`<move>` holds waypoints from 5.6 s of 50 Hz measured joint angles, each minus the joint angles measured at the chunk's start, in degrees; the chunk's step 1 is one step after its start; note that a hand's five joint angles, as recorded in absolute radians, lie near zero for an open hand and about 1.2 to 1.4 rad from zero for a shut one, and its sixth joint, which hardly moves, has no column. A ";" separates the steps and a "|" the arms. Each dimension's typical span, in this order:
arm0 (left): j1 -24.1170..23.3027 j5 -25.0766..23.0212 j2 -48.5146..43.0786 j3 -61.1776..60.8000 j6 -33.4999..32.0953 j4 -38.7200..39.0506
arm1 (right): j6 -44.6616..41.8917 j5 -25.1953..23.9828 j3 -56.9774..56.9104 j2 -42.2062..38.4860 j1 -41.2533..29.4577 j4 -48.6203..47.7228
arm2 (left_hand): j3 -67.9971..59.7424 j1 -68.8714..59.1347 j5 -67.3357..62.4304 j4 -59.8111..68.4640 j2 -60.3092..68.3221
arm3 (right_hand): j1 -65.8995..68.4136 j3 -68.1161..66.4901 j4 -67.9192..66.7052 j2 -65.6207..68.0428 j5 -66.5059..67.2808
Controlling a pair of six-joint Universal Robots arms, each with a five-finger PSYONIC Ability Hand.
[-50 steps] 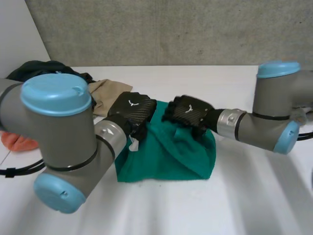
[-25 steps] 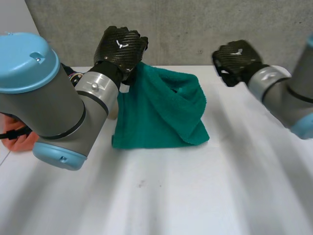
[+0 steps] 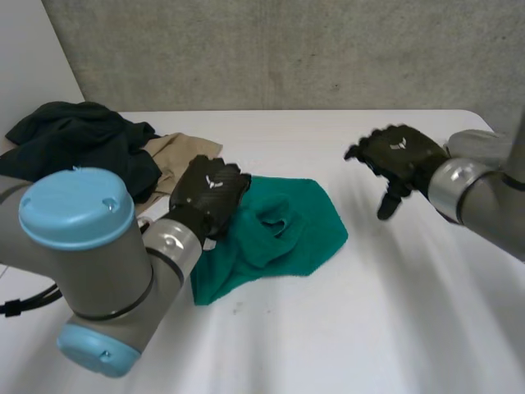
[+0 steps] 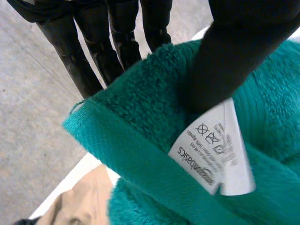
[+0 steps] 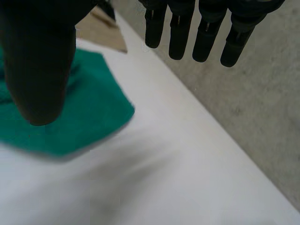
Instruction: Fold the laundry.
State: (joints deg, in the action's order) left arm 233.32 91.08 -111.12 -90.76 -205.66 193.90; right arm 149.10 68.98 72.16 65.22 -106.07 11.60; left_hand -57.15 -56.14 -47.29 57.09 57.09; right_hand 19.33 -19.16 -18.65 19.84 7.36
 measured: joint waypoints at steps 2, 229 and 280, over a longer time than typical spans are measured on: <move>-0.02 0.13 0.10 -1.06 -0.07 0.30 | 1.06 -0.93 -2.95 -1.87 -0.25 0.23 | 6.01 6.93 6.17 -6.15 -6.50 | 0.00 0.01 0.00 0.00 0.00; 9.85 -2.75 9.99 -19.98 -2.38 20.98 | -25.90 -2.96 -13.33 -13.51 -3.02 11.64 | -11.34 -9.89 -8.89 11.88 11.65 | 1.78 -1.81 -1.38 1.89 1.65; 20.96 -8.12 15.74 -11.96 -3.85 -7.37 | -23.20 3.33 3.02 8.31 15.78 17.56 | -11.34 -9.89 -8.89 11.89 11.65 | 44.61 -48.76 -49.90 47.27 48.39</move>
State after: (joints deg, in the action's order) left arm 254.28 82.96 -95.38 -102.72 -209.51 186.54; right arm 125.90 72.31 75.18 73.52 -90.29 29.16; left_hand -68.49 -66.03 -56.18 68.98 68.74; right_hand 63.93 -67.92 -68.55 67.11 55.74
